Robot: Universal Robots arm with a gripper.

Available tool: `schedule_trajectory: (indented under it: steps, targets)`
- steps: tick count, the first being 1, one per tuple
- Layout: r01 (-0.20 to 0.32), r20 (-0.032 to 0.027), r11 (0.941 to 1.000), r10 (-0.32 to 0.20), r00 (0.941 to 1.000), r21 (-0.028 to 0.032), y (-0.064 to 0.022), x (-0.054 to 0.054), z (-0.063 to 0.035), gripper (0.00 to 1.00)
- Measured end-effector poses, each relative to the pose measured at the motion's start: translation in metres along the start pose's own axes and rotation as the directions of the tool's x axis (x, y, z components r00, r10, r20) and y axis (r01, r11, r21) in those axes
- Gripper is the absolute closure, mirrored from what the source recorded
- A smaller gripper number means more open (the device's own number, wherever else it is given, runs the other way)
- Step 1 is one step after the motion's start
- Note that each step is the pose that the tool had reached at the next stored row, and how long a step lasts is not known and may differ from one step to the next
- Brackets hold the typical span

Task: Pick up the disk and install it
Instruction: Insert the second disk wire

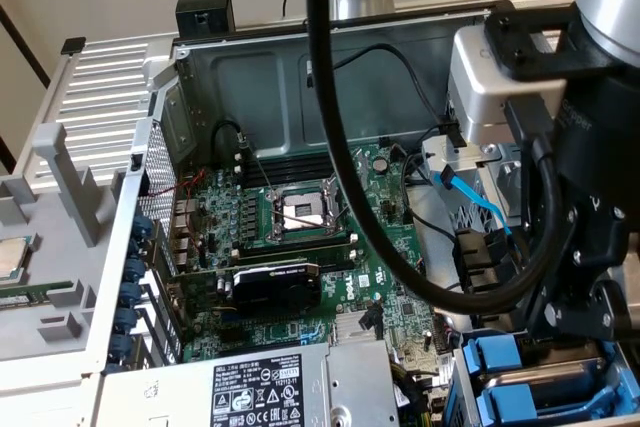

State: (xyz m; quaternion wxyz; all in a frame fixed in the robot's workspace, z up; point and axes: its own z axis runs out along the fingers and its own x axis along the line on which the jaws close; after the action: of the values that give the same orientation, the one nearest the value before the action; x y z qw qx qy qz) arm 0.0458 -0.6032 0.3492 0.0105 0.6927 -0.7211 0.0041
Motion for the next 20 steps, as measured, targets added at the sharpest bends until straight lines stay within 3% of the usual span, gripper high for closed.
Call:
schedule_trajectory:
  steps: [6,20]
  targets:
    - [0.0,-0.0001,1.0,0.0,1.0,0.0004,0.0,0.0011,0.0007,0.84]
    - [0.0,0.0003,1.0,0.0,1.0,0.0083,-0.0008,0.0003,0.0032,0.84]
